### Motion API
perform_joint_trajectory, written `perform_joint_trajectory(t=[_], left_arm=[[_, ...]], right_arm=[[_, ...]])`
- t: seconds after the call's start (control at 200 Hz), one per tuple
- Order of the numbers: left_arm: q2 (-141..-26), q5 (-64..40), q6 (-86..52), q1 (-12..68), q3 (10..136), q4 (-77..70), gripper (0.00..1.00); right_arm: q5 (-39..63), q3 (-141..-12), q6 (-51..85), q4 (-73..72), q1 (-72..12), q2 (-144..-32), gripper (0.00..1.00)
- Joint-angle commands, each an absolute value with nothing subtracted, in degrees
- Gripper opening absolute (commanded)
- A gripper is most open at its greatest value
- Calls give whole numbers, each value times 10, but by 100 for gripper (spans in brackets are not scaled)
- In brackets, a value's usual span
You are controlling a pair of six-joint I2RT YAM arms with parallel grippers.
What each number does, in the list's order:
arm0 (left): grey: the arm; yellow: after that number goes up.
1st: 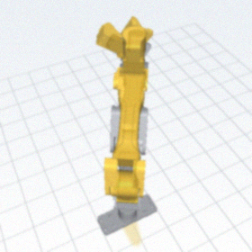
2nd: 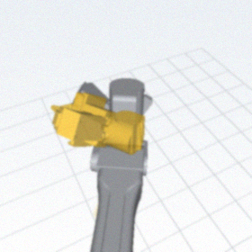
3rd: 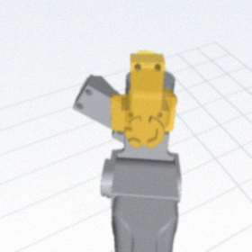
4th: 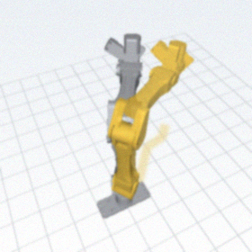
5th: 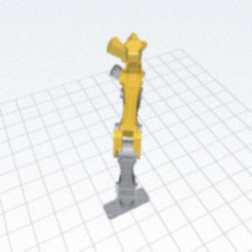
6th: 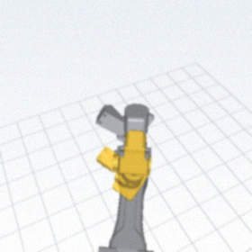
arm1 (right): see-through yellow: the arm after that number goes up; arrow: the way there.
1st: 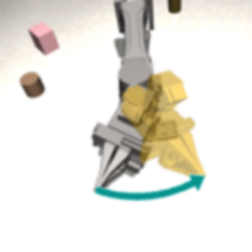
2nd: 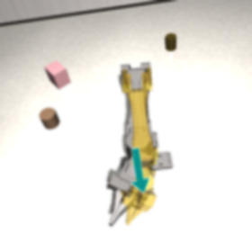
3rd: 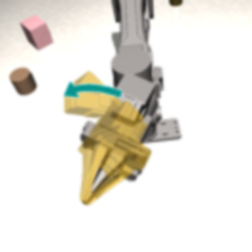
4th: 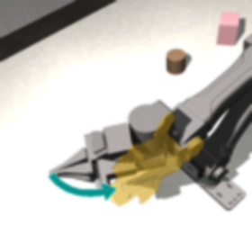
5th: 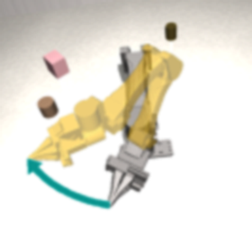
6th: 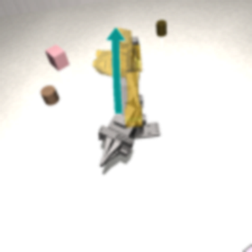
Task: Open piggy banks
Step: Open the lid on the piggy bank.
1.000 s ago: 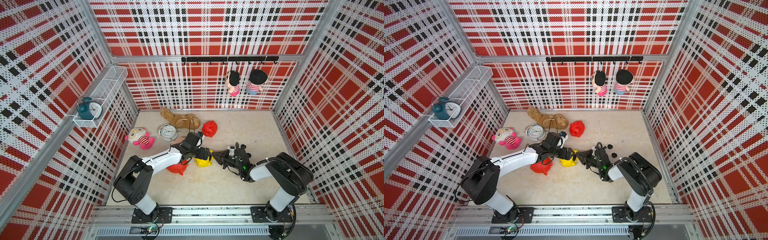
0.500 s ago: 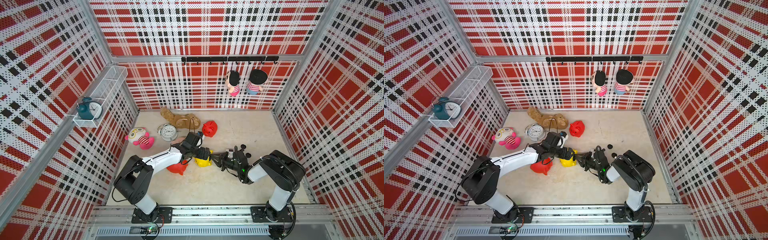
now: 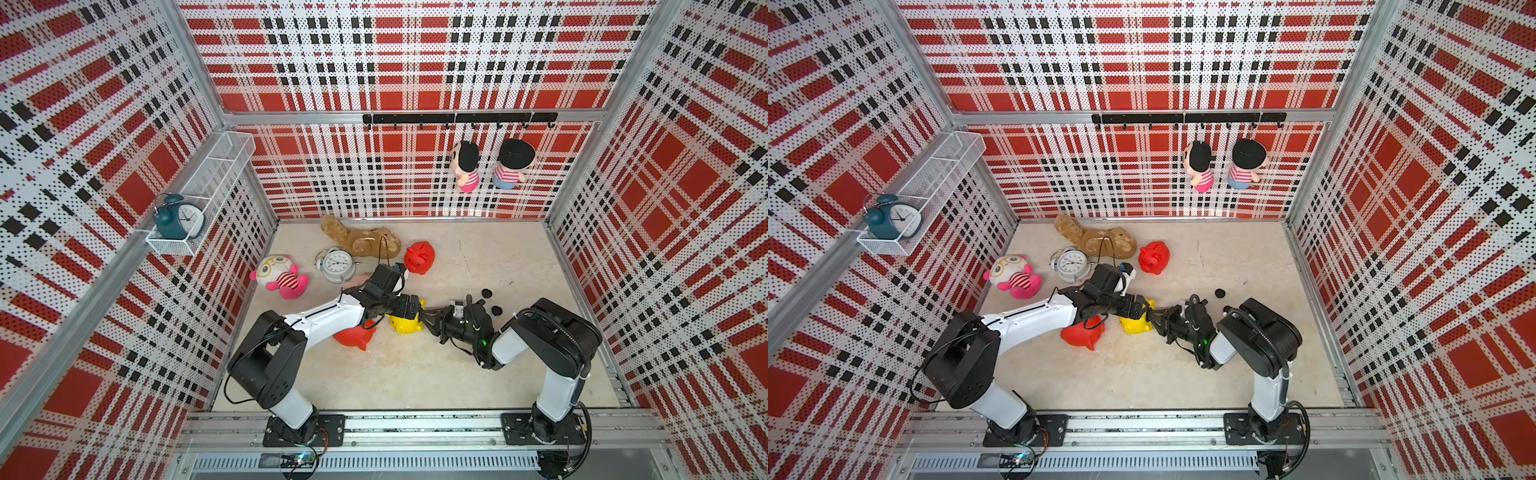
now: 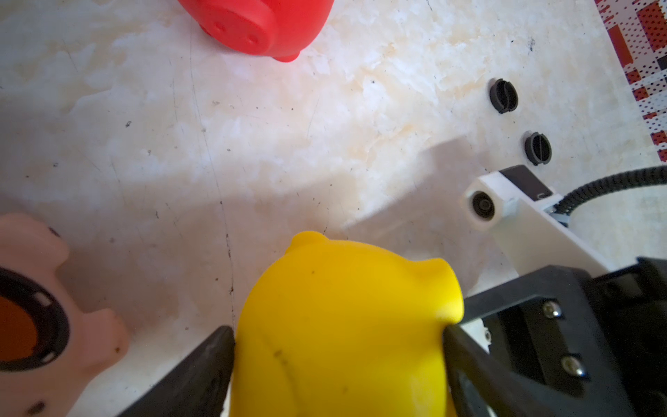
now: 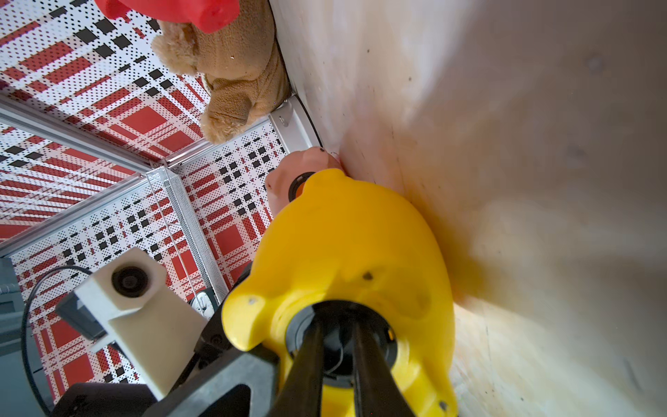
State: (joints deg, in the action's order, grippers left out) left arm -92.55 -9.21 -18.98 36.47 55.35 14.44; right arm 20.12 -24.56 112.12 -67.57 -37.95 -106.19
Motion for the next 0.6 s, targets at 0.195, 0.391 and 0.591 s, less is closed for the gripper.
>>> perform_joint_trajectory(t=[0.195, 0.391, 0.591], left_arm=[[-960, -116, -188, 389, 525, 237, 90], [-954, -116, -195, 390, 516, 222, 90], [-954, -113, -190, 381, 508, 218, 90]], right_arm=[[222, -287, 1159, -659, -373, -1095, 13], [232, -304, 1147, -623, -371, -1092, 0], [226, -279, 1136, -632, -358, -1077, 0]])
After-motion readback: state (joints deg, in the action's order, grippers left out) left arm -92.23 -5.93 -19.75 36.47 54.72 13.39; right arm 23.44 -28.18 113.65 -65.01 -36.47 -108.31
